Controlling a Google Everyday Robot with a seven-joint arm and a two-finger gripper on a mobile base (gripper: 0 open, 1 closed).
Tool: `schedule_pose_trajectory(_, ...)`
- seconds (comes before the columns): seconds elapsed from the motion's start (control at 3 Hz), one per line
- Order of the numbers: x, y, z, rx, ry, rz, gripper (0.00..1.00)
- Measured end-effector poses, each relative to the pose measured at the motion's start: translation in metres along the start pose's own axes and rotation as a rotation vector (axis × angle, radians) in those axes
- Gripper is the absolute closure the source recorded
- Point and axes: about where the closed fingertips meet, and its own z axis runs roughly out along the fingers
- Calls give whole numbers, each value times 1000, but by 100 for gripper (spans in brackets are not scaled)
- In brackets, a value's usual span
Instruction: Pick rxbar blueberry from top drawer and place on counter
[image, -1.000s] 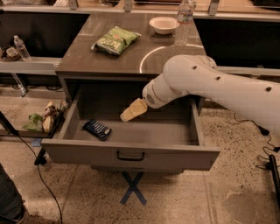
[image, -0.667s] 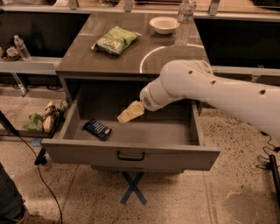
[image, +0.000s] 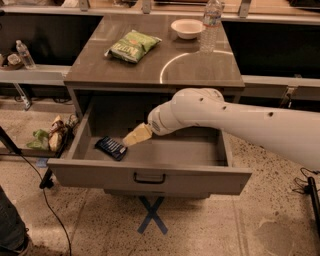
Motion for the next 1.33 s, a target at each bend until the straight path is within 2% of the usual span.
schedule_pose_trajectory(0.33,-3,11,73,28,-26,-50,0)
schedule_pose_trajectory(1.0,-6,15,77,27,-32,-53,0)
schedule_pose_trajectory(1.33,-6,23,94,31,-54,-68,0)
